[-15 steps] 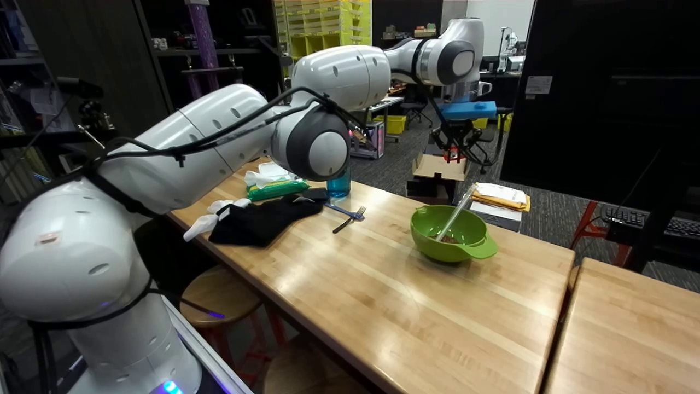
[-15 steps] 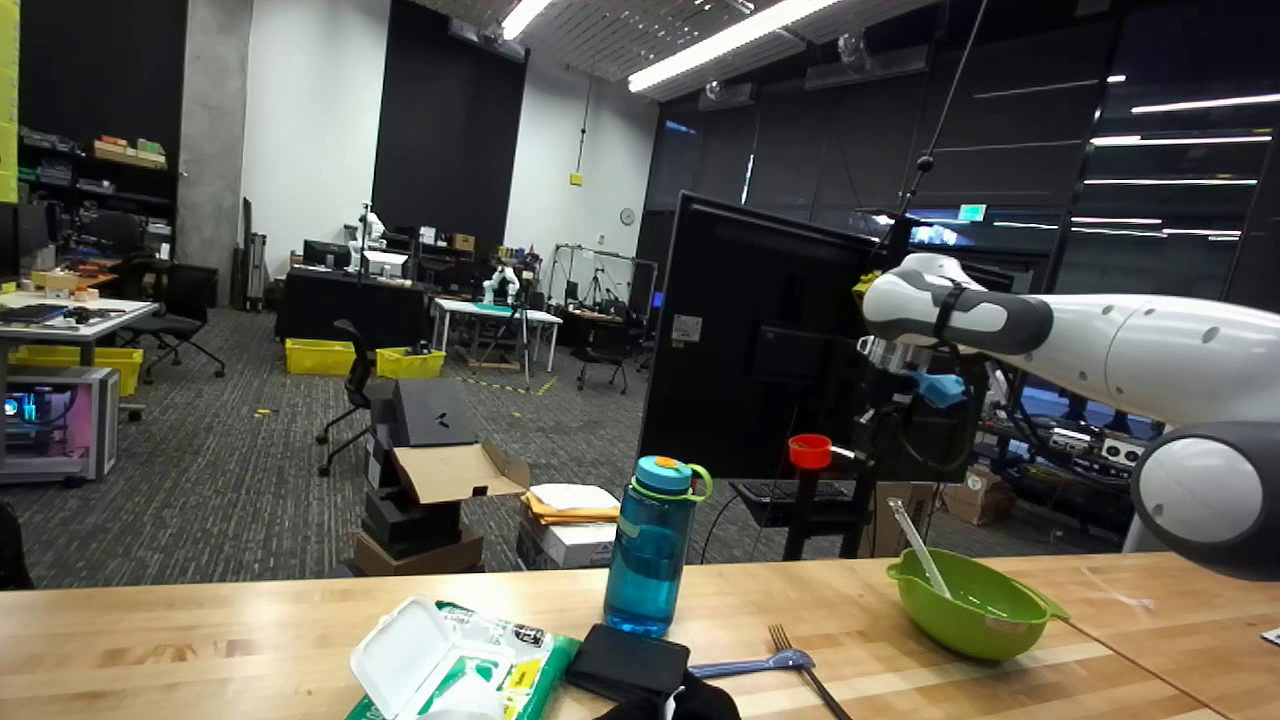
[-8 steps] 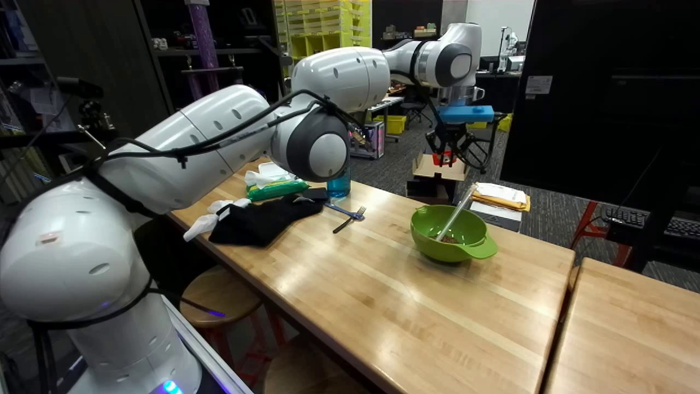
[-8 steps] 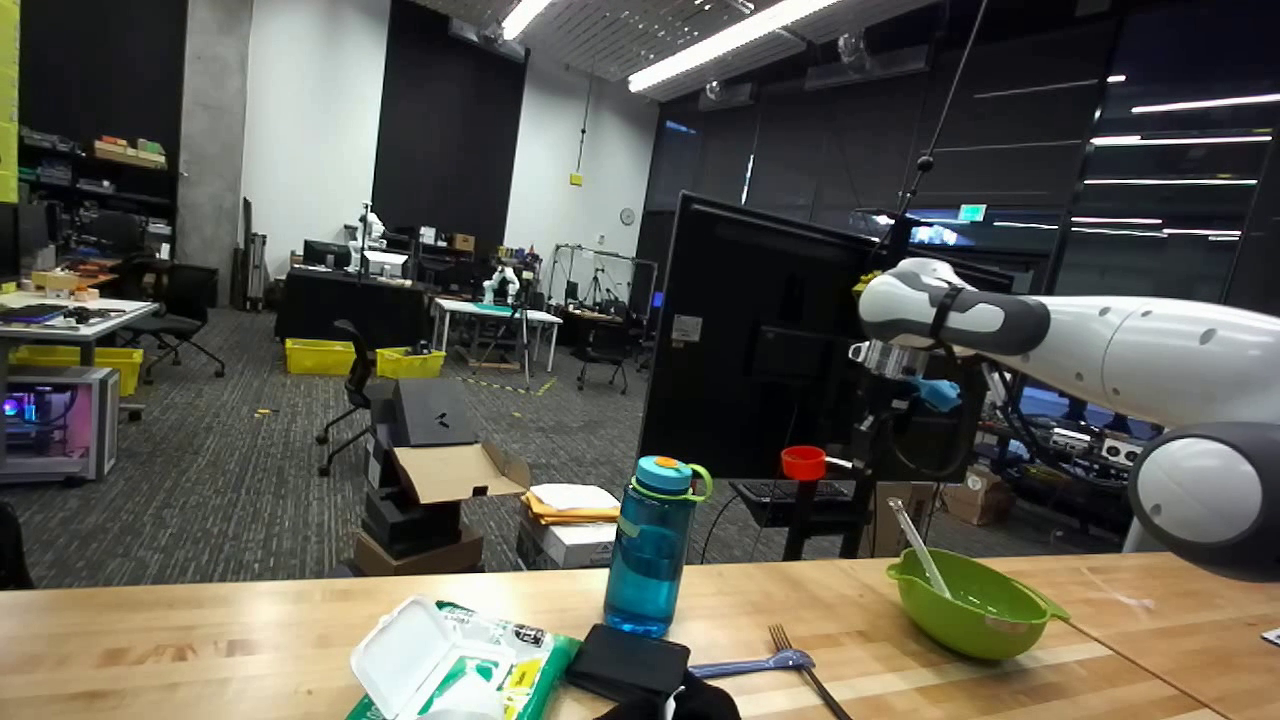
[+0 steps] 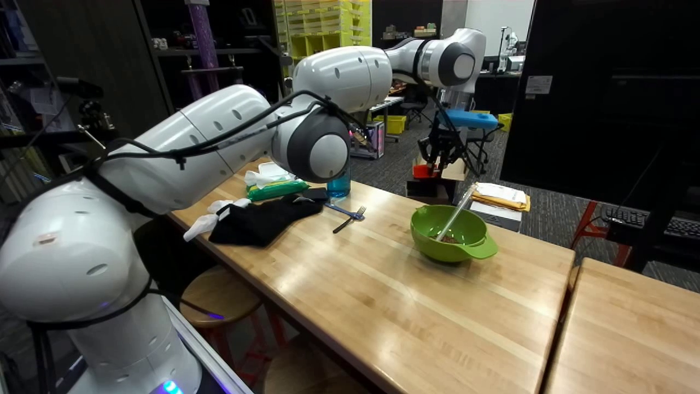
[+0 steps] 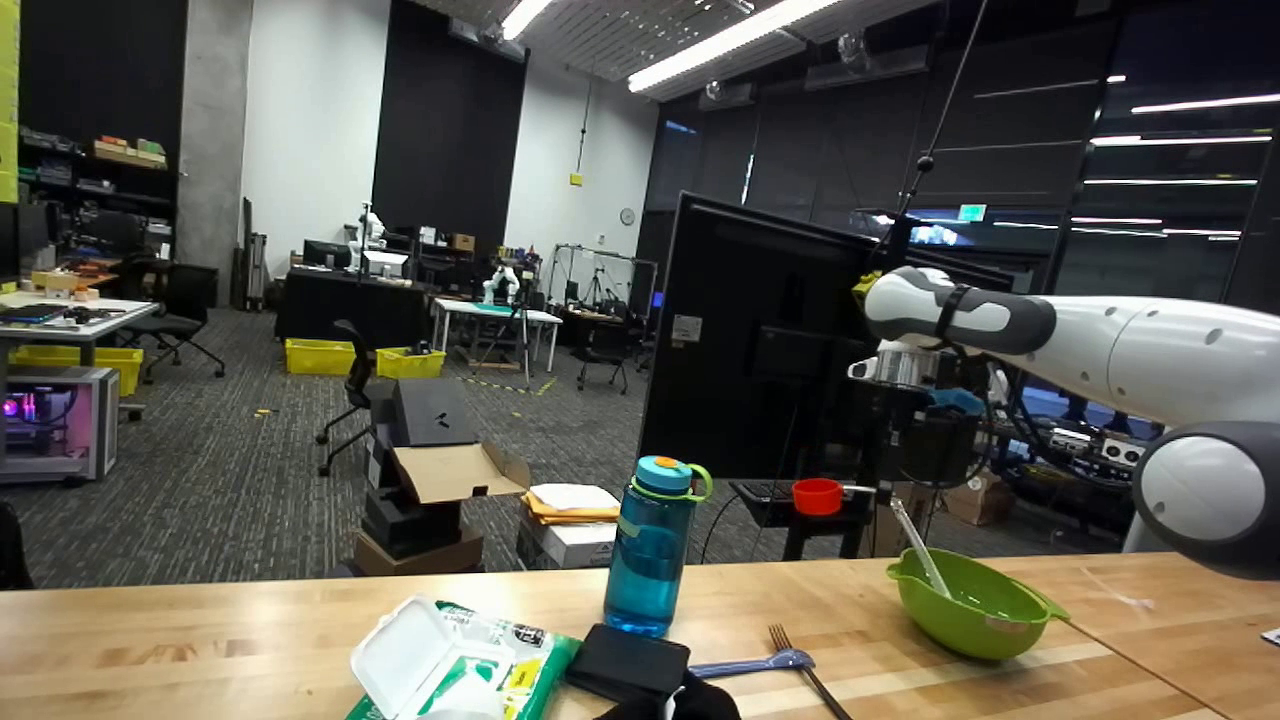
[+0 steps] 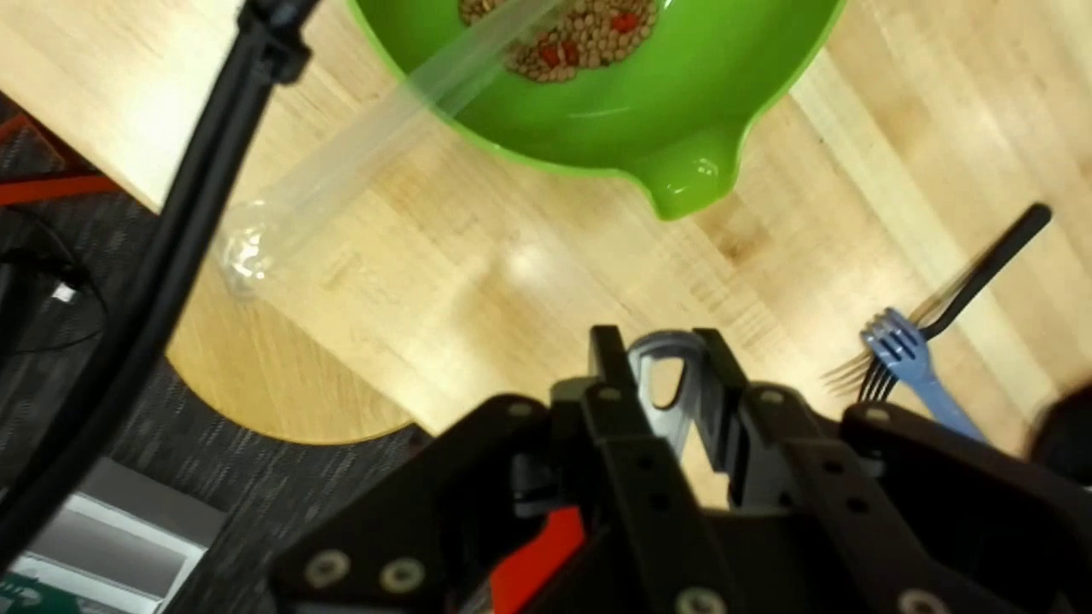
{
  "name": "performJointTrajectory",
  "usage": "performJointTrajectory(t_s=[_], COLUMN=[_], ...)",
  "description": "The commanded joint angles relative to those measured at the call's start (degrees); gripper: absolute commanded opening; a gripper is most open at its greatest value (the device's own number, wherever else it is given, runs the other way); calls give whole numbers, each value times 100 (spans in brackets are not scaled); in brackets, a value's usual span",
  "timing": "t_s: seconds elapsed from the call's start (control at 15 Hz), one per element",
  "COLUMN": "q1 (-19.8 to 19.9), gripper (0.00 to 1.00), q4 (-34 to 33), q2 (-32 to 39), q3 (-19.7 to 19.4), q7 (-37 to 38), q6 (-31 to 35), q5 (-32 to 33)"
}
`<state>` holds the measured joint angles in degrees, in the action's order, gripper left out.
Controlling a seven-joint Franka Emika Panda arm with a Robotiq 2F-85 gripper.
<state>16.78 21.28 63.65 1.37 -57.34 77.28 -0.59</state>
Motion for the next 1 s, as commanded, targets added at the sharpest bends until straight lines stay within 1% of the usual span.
performJointTrajectory(t_s=[0.0, 0.47, 0.93], q1=[76, 258, 448], gripper=[6, 6, 6], q4=[87, 122, 160], q2=[-185, -316, -524], q3=[16, -98, -444], q7=[-815, -2532, -3716], q6=[-670, -1958, -2883], q5=[42, 205, 762])
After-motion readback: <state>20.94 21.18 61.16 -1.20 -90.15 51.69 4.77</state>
